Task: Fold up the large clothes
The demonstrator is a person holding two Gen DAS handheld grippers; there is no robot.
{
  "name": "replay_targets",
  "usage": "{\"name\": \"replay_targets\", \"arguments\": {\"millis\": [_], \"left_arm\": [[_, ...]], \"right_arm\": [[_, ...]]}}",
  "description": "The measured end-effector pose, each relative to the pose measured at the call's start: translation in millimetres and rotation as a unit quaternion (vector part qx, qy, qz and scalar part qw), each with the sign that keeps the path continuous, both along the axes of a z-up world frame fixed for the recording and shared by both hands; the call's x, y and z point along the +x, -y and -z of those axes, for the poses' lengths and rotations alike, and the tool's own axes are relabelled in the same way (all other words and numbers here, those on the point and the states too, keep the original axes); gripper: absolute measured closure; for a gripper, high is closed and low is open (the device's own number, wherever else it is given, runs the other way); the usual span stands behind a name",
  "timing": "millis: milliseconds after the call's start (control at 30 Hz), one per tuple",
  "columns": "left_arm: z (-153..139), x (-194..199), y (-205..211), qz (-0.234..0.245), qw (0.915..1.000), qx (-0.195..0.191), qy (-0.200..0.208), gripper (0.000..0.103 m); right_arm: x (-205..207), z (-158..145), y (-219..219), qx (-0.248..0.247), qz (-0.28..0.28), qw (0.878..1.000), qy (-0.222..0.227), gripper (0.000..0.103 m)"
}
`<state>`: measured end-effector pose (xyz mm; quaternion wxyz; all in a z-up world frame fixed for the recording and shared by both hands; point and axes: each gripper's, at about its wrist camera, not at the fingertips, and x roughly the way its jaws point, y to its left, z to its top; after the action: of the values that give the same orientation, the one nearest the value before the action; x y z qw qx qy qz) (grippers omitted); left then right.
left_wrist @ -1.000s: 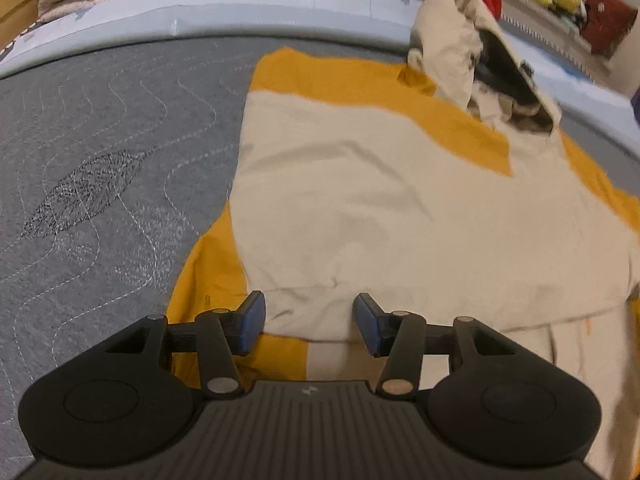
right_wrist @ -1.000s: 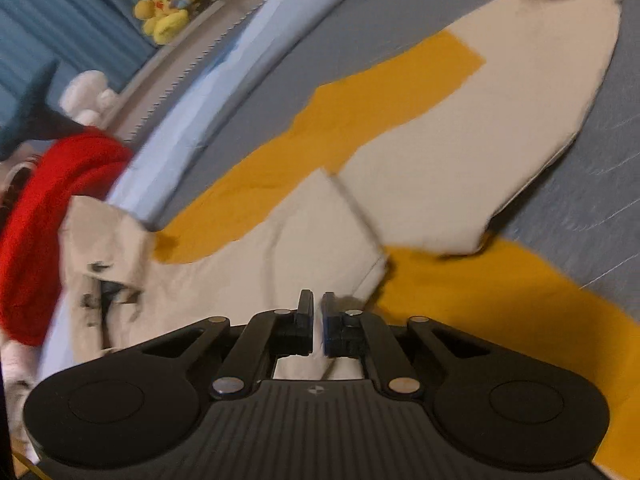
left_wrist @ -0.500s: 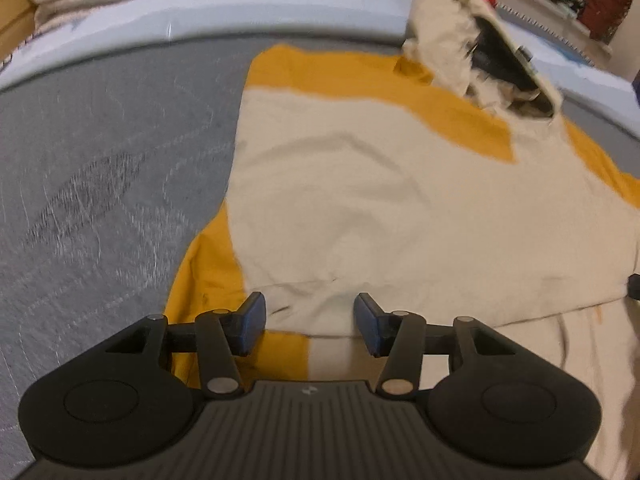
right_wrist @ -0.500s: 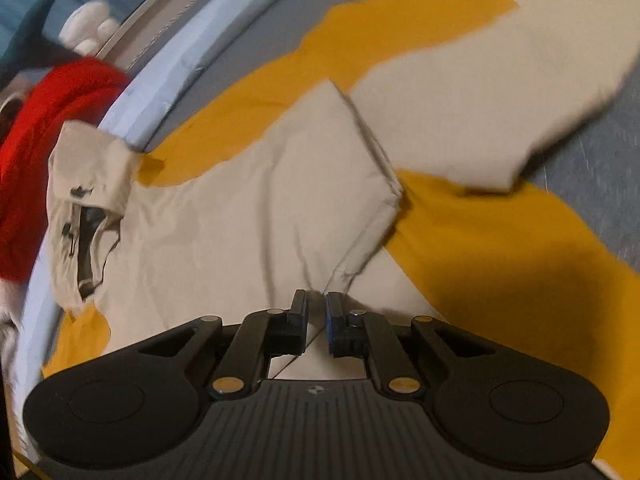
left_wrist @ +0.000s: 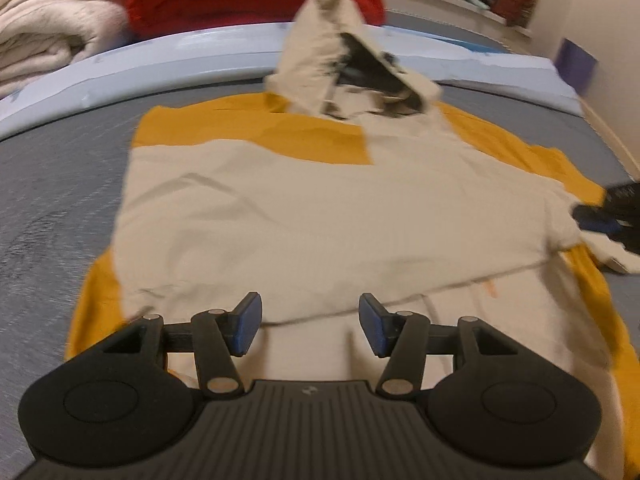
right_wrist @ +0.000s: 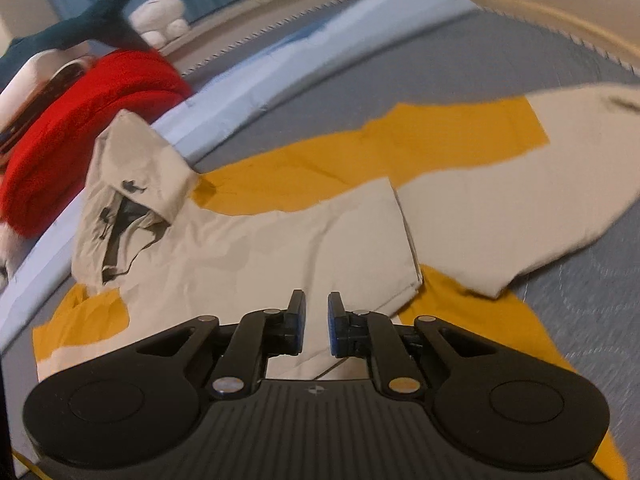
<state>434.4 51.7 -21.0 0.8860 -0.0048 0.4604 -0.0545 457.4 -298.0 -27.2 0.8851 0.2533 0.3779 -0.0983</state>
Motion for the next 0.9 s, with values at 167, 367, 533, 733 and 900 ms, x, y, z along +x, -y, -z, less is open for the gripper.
{"name": "replay_targets", "arguments": {"millis": [167, 367, 533, 733, 900], "left_arm": [[-5, -13, 28, 0.024, 0.9995, 0.002, 0.021, 0.044], [-6, -15, 35, 0.02, 0.9992, 0.003, 0.035, 0.044], [-11, -13, 31, 0.009, 0.9989, 0.001, 0.047, 0.044], [-10, -10, 30, 0.006, 0.9988, 0.001, 0.049, 0.044], [-10, -9, 30, 0.009, 0.9988, 0.001, 0.048, 0.044]], "right_arm": [[-10, -8, -12, -0.044, -0.018, 0.999, 0.004, 0.079], [-16, -12, -12, -0.056, -0.027, 0.998, 0.009, 0.079], [-17, -13, -10, -0.07, -0.038, 0.997, 0.009, 0.079], [-16, -24, 29, -0.088, -0.031, 0.995, 0.041, 0.079], [-28, -36, 113, -0.085, 0.058, 0.993, 0.064, 0.089]]}}
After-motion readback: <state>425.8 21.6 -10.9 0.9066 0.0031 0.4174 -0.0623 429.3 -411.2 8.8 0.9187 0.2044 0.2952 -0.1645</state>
